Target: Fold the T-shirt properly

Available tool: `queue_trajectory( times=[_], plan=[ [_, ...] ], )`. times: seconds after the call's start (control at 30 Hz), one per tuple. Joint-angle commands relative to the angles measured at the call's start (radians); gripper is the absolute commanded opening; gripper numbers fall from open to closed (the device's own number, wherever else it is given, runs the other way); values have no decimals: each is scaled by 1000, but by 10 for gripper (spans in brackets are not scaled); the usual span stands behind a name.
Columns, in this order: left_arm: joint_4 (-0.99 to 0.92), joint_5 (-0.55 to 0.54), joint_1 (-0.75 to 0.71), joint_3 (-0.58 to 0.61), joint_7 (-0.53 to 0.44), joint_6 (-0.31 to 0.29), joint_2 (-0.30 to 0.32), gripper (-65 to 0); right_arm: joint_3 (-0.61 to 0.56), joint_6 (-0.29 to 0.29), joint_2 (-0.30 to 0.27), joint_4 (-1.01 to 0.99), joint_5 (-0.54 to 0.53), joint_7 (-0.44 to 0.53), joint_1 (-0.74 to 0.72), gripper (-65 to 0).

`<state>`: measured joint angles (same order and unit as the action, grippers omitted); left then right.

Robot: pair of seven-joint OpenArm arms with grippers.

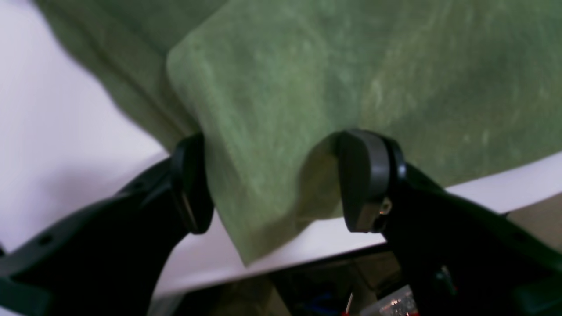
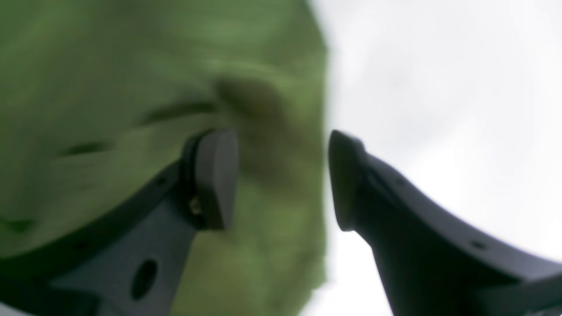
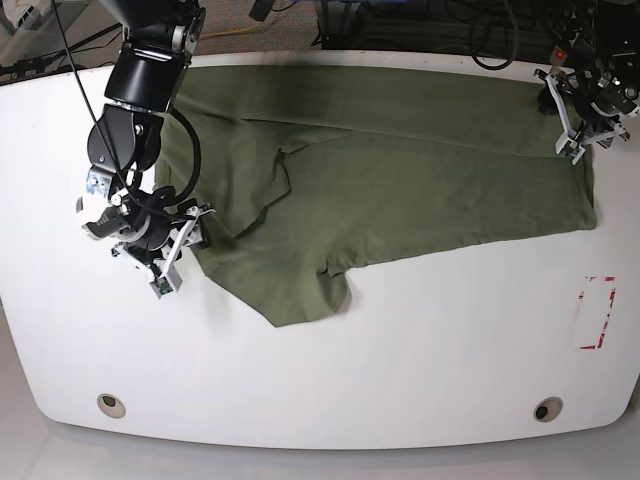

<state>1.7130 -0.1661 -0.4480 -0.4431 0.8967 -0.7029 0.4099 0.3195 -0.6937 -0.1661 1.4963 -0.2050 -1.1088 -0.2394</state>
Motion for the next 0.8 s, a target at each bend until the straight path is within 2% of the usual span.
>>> queue_trajectory(
  times=[0.0, 0.17, 0.33, 0.57, 0.7, 0.77],
  plan=[
    [38, -36, 22, -13, 3, 5, 17, -260, -1, -4, -23, -36, -17, 28, -59, -315],
    [63, -151, 27, -84, 3, 5, 19, -260, -1, -4, -40, -210, -17, 85, -143, -314],
    [86, -232, 45, -127, 3, 5, 17, -260, -4, -4, -63, -399, -20, 189, -219, -312],
    [127, -263, 56, -187, 3, 5, 16, -260, -6, -4, -68, -661, -20, 344, -297, -312],
    [129, -263, 62, -234, 3, 5, 16, -260, -7, -4, -54, -698, -20, 359, -306, -314],
    [126, -263, 65, -254, 3, 5, 16, -260, -9, -4, -22, -698, -20, 359, -306, -314]
  ],
)
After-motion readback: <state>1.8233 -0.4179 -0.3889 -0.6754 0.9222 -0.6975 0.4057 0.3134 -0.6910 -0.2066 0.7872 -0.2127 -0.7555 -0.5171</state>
